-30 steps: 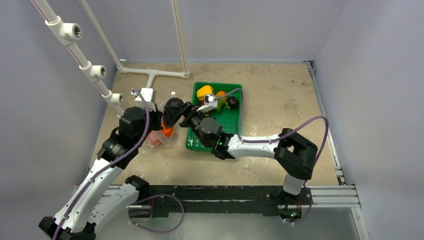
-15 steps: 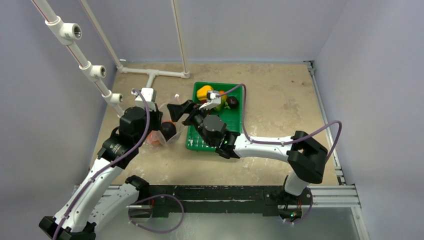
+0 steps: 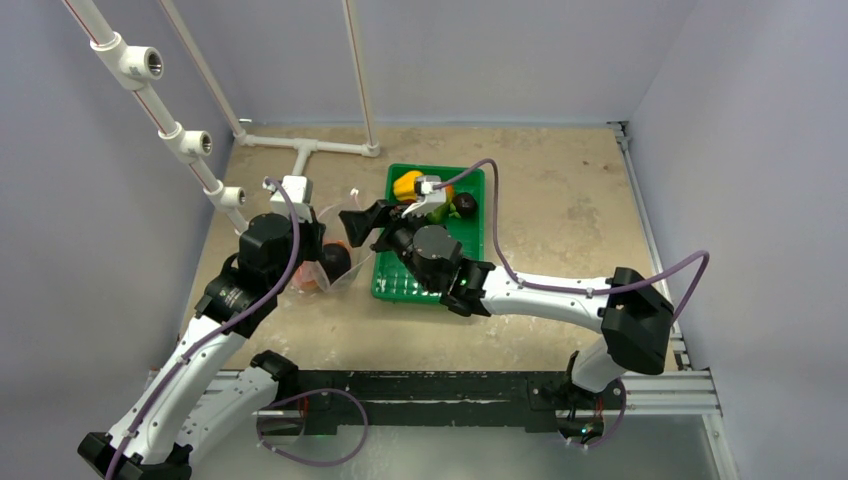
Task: Place the food in the zip-top bag and seal the zipper
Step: Place the fake vegetable in the zipper food storage bag, then adjust the zipper food storage bag at the center of the board.
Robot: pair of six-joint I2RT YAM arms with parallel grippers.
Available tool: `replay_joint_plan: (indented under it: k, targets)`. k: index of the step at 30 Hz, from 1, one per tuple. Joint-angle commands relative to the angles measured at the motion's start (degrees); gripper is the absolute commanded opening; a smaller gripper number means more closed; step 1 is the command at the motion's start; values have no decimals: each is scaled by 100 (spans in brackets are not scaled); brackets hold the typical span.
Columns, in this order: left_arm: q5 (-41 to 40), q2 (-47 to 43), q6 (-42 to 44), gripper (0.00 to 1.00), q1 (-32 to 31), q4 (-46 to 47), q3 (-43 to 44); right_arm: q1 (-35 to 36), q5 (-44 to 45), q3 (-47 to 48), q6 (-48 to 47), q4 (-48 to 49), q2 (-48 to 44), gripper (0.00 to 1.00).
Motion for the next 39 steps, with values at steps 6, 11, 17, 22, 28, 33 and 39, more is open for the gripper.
replay_joint_plan:
  k: [6,11,17,22,28,33,39]
  targets:
    - [31,-12,47,0,-20,220,-15,-68,-281,293,132,-1295,-191,79]
    - [48,-20,48,0,-12,222,-14,-210,-535,237,300,-1508,-51,73]
    - [48,-31,43,0,-19,211,-9,-275,-776,216,349,-1567,77,66]
    - [31,-38,45,0,-20,213,-10,-304,-1003,200,365,-1599,165,60]
    - [31,-47,47,0,-18,212,-14,-314,-1134,198,355,-1790,216,43]
    - [31,-29,41,0,-20,210,-15,-313,-1082,128,334,-1861,53,8]
    - [16,-91,-102,0,-15,-3,67,-314,-1040,328,61,-1998,-165,0]
